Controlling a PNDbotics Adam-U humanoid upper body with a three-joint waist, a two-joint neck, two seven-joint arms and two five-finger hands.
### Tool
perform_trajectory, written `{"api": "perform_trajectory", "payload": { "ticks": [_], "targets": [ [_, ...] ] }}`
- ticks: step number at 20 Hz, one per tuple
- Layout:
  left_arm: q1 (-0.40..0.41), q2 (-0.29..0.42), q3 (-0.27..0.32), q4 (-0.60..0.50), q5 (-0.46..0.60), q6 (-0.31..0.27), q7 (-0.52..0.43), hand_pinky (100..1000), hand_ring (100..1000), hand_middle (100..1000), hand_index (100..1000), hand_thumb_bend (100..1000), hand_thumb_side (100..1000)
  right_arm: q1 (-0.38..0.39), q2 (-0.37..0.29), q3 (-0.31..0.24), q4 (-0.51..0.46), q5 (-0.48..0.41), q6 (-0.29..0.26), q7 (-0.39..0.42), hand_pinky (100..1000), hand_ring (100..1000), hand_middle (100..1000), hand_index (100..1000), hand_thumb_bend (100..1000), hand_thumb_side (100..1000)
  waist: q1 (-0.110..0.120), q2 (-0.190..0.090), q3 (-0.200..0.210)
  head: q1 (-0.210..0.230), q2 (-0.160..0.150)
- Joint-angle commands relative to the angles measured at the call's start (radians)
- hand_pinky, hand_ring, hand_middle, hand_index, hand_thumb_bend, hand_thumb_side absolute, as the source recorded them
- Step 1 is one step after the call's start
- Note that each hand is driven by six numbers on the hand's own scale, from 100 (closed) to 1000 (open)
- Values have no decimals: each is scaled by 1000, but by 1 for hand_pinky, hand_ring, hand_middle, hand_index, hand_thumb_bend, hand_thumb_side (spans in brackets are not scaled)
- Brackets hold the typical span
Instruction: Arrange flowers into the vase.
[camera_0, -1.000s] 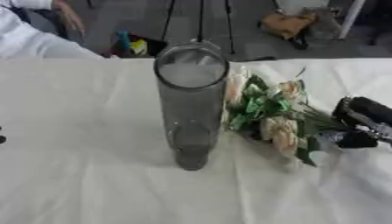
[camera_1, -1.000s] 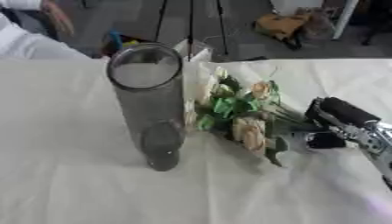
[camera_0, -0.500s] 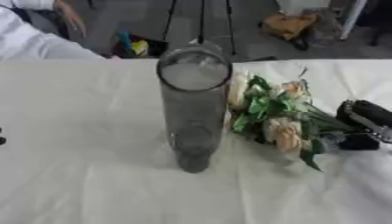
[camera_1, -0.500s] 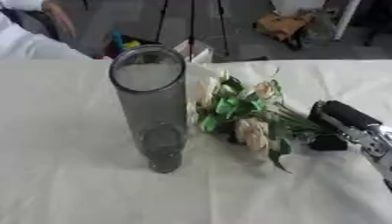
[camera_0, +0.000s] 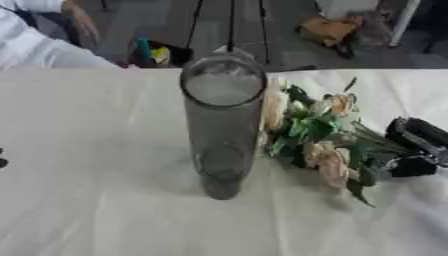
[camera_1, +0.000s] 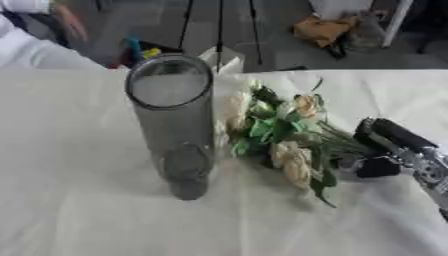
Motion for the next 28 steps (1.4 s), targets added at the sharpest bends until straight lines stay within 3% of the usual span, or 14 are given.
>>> {"api": "perform_trajectory", "payload": {
  "ticks": [1, 8, 9, 10, 17, 23, 28],
  "targets": [
    [-9, 7, -3, -16, -5, 0, -3, 538, 580, 722, 865, 100, 1000, -12, -27, -25, -27, -35, 23, -50, 174, 100, 100, 100, 358, 646, 3, -4, 1, 0, -10],
    [-11, 11, -2, -16, -5, 3, -4, 538, 580, 722, 864, 100, 1000, -13, -38, -43, -91, -105, 69, -97, 176, 100, 100, 100, 353, 654, -2, -10, -2, 4, -12],
    [-11, 12, -2, -16, -5, 3, -4, 538, 580, 722, 864, 100, 1000, -13, -39, -46, -102, -114, 77, -100, 177, 100, 100, 100, 337, 697, -2, -11, -3, 5, -12],
    [-11, 12, -2, -16, -5, 3, -4, 538, 580, 723, 864, 100, 1000, -12, -41, -48, -112, -122, 84, -102, 176, 100, 100, 100, 356, 654, -3, -12, -3, 5, -12],
    [-12, 16, 0, -16, -3, 5, -4, 538, 580, 723, 863, 100, 1000, -33, -48, -74, -189, -211, 136, -120, 166, 100, 100, 100, 383, 639, -5, -21, -7, 9, -11],
    [-10, 22, 0, -16, 0, 5, -4, 539, 580, 724, 863, 100, 1000, -96, -53, -92, -258, -345, 193, -123, 141, 100, 100, 100, 406, 597, -8, -33, -5, 15, -6],
    [-6, 30, -1, -16, 4, 5, -5, 539, 581, 724, 863, 100, 1000, -191, -41, -87, -304, -500, 276, -118, 119, 100, 100, 100, 393, 562, -11, -48, 0, 17, 3]
  ]
}}
